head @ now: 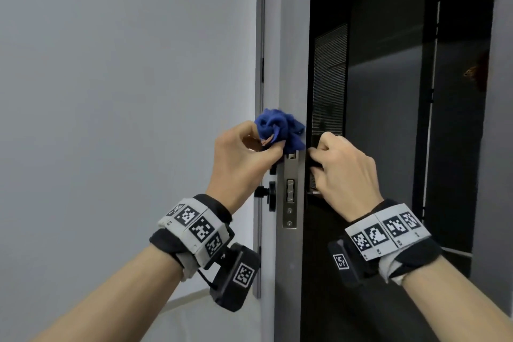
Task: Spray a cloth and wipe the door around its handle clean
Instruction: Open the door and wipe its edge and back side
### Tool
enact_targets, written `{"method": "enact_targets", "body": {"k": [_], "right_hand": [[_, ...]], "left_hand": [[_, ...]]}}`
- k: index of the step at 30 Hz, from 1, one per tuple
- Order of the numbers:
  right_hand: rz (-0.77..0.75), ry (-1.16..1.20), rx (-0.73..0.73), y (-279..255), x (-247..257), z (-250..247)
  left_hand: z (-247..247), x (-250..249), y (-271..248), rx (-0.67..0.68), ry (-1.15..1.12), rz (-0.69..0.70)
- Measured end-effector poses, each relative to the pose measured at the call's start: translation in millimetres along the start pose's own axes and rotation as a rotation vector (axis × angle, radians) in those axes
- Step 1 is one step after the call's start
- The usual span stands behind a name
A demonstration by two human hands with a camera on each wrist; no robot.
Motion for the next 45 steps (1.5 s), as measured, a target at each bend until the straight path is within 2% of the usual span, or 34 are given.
{"method": "enact_targets", "body": {"k": [6, 11, 15, 20, 25, 29, 33, 38, 39, 42, 43, 45], "right_hand": [[0.018, 0.0, -0.007, -2, -4, 1], [0.023, -0.006, -0.004, -4, -6, 1], [0.051, 0.049, -0.006, -4, -8, -3], [0.009, 0.015, 0.008, -1, 0, -2], [-0.015, 0.006, -0.024, 2, 21, 1], [-0.041, 0.018, -0.053, 5, 45, 7], [-0.015, 0.24, -0.064, -9, 58, 9], [0.034, 0.658, -0.025, -57, 75, 22], [0.027, 0.753, 0.032, -67, 79, 28], [0.025, 1.073, 0.329, -93, 96, 47], [0.043, 1.159, 0.379, -98, 99, 51], [0.096, 1.277, 0.377, -105, 101, 56]], "left_hand": [[2, 8, -19, -0.003, -0.043, -0.073], [3, 27, -64, 0.134, 0.057, -0.113], [0, 39, -92, 0.128, 0.085, -0.16], [-8, 45, -108, 0.103, 0.075, -0.202], [-29, 46, -111, 0.085, 0.144, -0.183], [-49, 45, -133, 0.117, 0.292, -0.052], [-65, 46, -160, 0.174, 0.509, 0.097], [-77, 40, -166, 0.245, 0.658, 0.158], [-77, 36, -165, 0.258, 0.679, 0.15], [-75, 29, -159, 0.323, 0.713, 0.109], [-73, 27, -156, 0.343, 0.688, 0.085], [-70, 23, -150, 0.387, 0.575, 0.007]]}}
Point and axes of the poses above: each hand's wrist, its own y-axis towards the middle knuckle, its own z-axis out of the palm, x = y × z, the point moved 4 cm from there along y, towards the middle knuckle, and after that the axes turned 11 degrees about -y, right-handed, at the moved point
